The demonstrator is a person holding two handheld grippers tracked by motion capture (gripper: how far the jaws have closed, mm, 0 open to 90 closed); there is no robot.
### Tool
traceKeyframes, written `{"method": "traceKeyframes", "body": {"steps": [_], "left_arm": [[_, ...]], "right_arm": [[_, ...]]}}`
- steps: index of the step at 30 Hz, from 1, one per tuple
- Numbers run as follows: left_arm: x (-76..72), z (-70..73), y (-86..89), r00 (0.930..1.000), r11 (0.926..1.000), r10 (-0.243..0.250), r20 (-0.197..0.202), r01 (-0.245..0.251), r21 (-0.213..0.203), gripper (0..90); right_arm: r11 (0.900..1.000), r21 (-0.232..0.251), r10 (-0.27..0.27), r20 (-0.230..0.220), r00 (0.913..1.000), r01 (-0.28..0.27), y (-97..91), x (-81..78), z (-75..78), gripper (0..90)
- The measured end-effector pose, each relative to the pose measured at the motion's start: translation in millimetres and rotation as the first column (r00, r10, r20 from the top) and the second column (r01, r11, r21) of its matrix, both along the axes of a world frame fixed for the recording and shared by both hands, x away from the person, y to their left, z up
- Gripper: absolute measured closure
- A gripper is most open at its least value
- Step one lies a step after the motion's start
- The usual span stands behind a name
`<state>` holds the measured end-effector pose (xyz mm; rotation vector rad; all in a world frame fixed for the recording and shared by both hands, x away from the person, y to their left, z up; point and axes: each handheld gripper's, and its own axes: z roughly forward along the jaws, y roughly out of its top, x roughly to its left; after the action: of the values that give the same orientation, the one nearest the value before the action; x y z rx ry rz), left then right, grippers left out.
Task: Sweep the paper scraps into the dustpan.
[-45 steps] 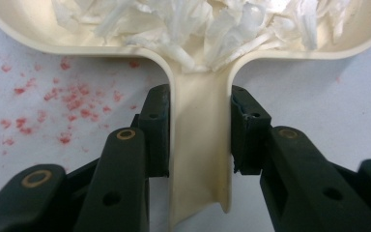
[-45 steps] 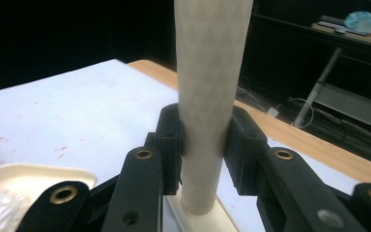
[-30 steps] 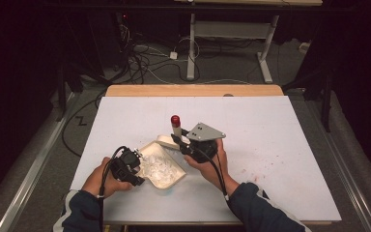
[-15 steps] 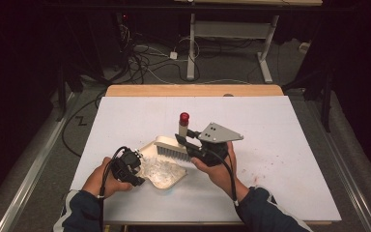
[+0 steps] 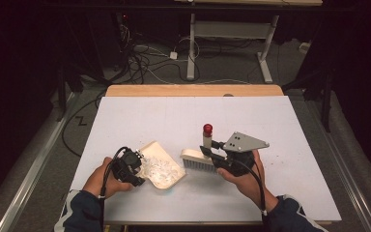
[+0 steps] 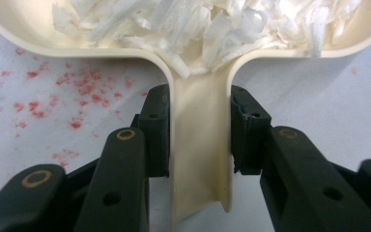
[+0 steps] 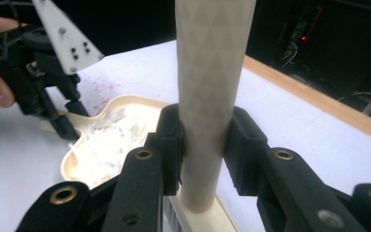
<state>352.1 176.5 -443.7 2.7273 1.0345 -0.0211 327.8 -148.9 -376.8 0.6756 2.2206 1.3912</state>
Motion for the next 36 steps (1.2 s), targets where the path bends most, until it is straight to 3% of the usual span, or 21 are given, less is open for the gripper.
{"method": "traceKeyframes", "body": {"steps": [4,7,9,12,19,24,26,28,32,36], "left_arm": [[-0.1,0.0,-0.6,1.0000,1.0000,-0.002,0.001,0.002,0.003,63.2],[-0.2,-0.1,-0.7,1.0000,1.0000,-0.003,0.002,0.003,0.004,63.1],[-0.4,-0.3,-0.9,1.0000,1.0000,-0.004,0.003,0.004,0.004,63.1],[-0.2,-0.2,-0.8,1.0000,1.0000,-0.005,0.003,0.005,0.001,63.1],[-0.2,0.0,0.3,0.9999,0.9999,-0.011,0.005,0.011,-0.001,63.1],[-1.5,1.5,1.7,0.9999,0.9998,-0.016,0.001,0.016,0.011,63.2],[-1.9,2.3,2.1,0.9999,0.9998,-0.015,0.002,0.015,0.012,63.2],[-2.6,3.0,1.8,0.9999,0.9997,-0.014,0.002,0.014,0.021,63.2],[-3.2,4.1,1.6,0.9999,0.9994,-0.015,0.000,0.015,0.032,63.2],[-2.4,3.5,1.6,0.9999,0.9996,-0.011,-0.001,0.011,0.028,63.2]], "right_arm": [[0.9992,0.000,0.039,-0.018,0.9991,-0.039,10.7,-4.3,-6.9,70.8],[0.9983,0.007,0.058,-0.001,0.9983,-0.058,22.8,-4.7,-7.1,70.8],[0.9948,0.039,0.094,0.009,0.9955,-0.095,32.7,-4.0,-4.2,70.8],[0.9938,0.048,0.100,0.017,0.9948,-0.101,38.8,-3.7,-2.3,70.8],[0.9959,0.057,0.068,0.044,0.9967,-0.071,36.5,0.7,3.0,70.8],[0.9986,0.053,0.001,0.068,0.9977,-0.004,25.3,9.8,5.2,70.8],[0.9989,0.042,-0.024,0.072,0.9971,0.021,24.0,13.1,3.4,70.8],[0.9980,-0.006,-0.062,0.103,0.9927,0.063,25.2,16.5,-4.1,70.8],[0.9963,-0.031,-0.076,0.102,0.9919,0.080,27.8,20.1,-12.8,70.8],[0.9989,-0.028,-0.036,0.077,0.9964,0.038,33.1,16.2,-14.2,70.8]]}}
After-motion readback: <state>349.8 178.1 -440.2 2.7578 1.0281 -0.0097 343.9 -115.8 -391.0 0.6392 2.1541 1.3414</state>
